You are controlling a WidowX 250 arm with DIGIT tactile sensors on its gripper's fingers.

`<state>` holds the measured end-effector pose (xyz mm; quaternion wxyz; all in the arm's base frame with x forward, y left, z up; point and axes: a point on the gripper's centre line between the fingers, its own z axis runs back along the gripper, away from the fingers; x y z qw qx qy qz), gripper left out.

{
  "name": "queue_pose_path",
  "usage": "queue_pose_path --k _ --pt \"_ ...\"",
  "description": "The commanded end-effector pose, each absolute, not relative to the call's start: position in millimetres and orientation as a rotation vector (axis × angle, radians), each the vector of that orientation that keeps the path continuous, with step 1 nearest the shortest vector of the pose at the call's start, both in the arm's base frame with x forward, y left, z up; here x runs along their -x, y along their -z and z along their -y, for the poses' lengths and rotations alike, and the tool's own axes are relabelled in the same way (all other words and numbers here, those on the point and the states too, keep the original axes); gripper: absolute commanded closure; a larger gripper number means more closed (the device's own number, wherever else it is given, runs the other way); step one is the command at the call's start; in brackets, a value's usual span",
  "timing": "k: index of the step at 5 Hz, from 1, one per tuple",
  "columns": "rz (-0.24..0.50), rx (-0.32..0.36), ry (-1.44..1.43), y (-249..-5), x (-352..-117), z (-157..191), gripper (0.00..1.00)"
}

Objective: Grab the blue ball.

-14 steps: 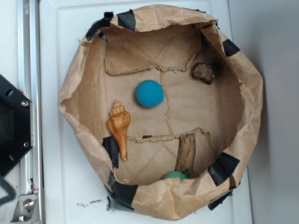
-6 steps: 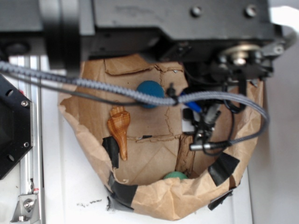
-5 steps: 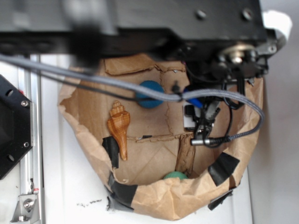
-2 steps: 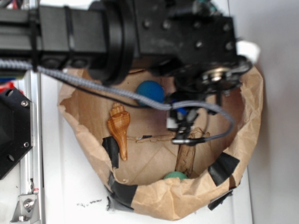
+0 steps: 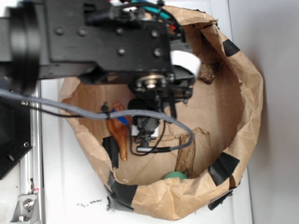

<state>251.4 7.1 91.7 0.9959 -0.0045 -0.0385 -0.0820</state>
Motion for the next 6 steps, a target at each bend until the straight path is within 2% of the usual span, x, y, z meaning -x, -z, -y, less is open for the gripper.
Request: queue_pose_path --k 1,3,4,6 --pt "0.124 0.001 0.121 -100 -253 -17 0.00" --pt "0.112 -0.012 0.086 -92 -263 -22 0.00" --pt "0.099 -0.025 0.073 -80 -260 -19 0.00" --pt "0.090 -0.025 0.061 -74 -251 -15 0.00"
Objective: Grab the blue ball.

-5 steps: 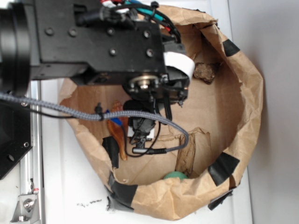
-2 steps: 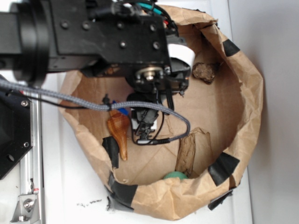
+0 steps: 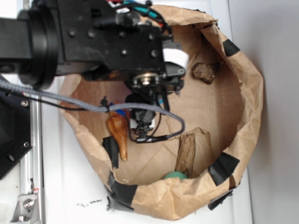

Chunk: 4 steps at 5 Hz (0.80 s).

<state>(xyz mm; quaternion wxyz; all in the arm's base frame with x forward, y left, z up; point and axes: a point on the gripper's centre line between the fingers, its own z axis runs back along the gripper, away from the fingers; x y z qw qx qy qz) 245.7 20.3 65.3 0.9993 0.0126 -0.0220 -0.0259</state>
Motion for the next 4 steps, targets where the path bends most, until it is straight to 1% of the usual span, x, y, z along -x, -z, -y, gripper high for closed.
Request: queue_pose_path --k 1,2,3,4 --pt "0.083 -0.029 0.055 -71 -250 -15 0.00" --pt "0.076 -0.013 0.026 -72 -254 -20 0.00" --pt "0.070 0.000 0.003 -73 -264 -24 0.00" --pt "0.053 -0.017 -0.007 -66 -274 -24 0.00"
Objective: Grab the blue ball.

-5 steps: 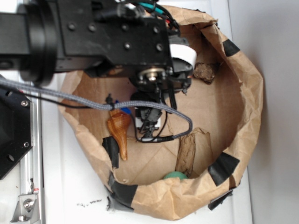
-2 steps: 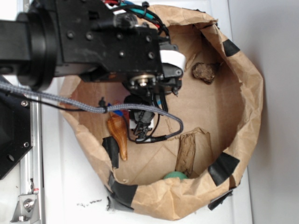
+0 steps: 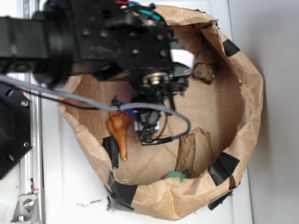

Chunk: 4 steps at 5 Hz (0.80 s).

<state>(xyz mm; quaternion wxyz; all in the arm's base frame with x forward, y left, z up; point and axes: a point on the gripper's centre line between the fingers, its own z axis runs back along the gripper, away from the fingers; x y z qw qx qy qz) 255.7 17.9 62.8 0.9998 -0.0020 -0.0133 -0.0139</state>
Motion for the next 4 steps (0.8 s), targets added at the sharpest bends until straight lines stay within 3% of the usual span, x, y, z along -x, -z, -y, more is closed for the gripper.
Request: queue_pose_path --k 1,3,4 --pt "0.040 -0.024 0.001 -60 -275 -23 0.00" --pt "0.032 -0.031 0.005 -52 -275 -24 0.00" --pt "0.011 -0.059 0.015 -34 -275 -27 0.00"
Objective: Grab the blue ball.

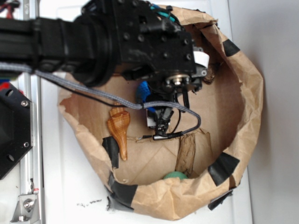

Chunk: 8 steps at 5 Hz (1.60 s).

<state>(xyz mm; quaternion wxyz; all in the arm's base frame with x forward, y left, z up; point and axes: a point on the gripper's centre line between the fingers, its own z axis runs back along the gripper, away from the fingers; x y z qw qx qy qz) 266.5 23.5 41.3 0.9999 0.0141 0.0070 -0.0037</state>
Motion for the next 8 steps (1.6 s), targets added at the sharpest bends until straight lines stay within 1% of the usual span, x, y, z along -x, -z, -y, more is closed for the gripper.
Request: queue_pose_path --k 1,2,3,6,7,8 --pt "-0.010 -0.066 0.026 -18 -272 -27 0.00" --pt "-0.002 -0.033 -0.007 -18 -272 -30 1.00" --pt "0.001 -0.036 0.001 -16 -274 -31 1.00" --pt "0.028 -0.036 0.008 -25 -274 -29 1.00" --pt "0.036 -0.003 -0.004 -51 -276 -28 1.00" --pt "0.117 0.064 -0.029 -101 -280 -18 1.00"
